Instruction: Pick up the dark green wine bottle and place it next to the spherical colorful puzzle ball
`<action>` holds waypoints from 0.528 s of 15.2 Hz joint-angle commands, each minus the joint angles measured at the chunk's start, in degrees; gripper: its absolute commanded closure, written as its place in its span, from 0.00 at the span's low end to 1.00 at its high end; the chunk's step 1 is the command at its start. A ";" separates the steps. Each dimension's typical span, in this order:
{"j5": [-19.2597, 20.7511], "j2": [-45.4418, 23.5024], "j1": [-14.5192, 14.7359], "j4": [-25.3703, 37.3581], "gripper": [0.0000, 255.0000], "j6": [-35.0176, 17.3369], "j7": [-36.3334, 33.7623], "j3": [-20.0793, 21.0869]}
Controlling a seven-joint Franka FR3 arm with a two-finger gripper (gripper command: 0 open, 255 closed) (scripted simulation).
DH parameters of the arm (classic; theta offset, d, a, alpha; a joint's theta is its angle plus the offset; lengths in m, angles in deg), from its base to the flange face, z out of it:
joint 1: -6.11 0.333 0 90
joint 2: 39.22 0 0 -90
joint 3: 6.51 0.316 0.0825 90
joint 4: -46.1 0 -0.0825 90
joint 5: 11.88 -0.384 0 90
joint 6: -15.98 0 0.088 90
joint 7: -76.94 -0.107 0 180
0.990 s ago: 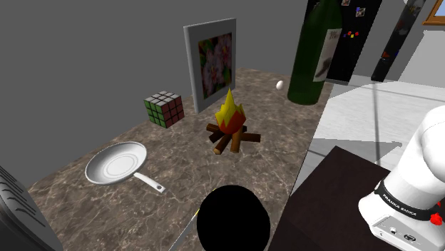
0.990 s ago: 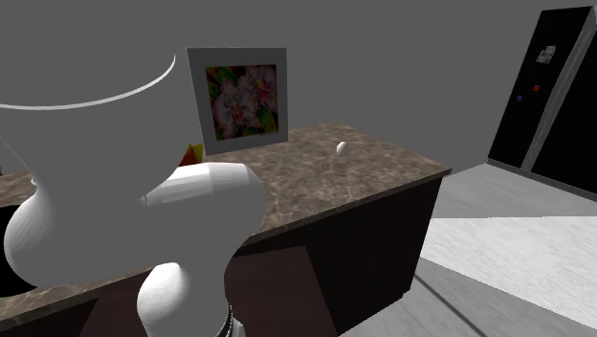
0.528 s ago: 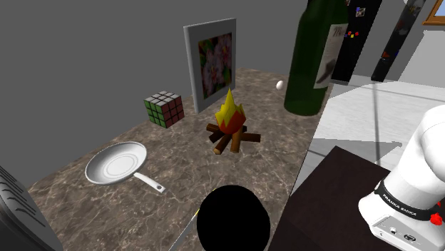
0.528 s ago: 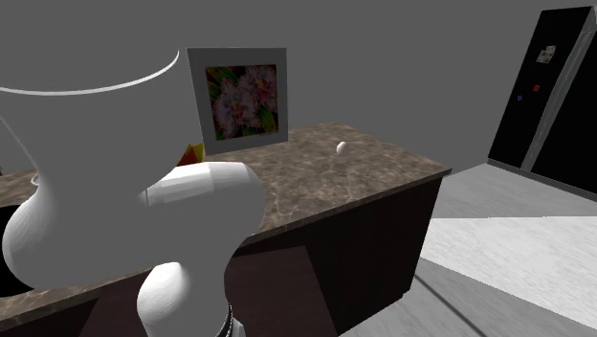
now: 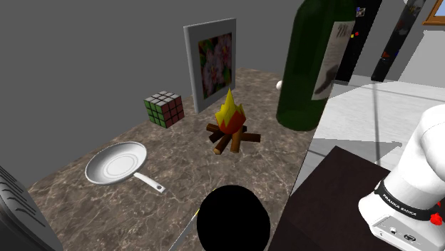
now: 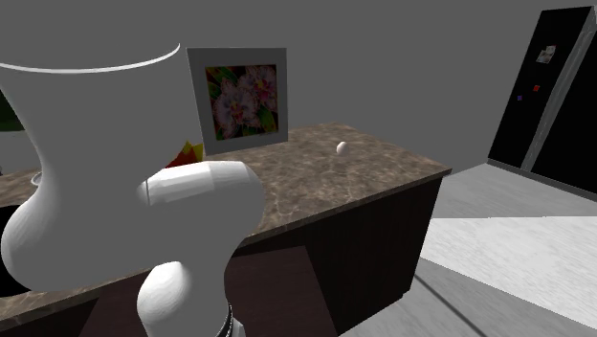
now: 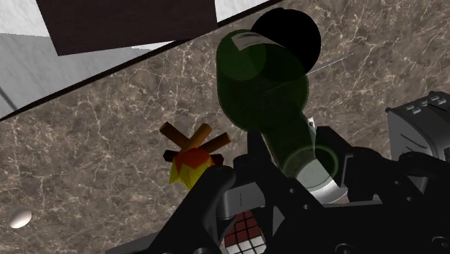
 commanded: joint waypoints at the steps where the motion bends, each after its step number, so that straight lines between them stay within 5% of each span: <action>1: -0.46 1.65 0.08 -3.51 1.00 -1.98 0.22 -0.28; 8: -1.69 7.39 0.40 -15.61 1.00 -8.48 1.93 -1.59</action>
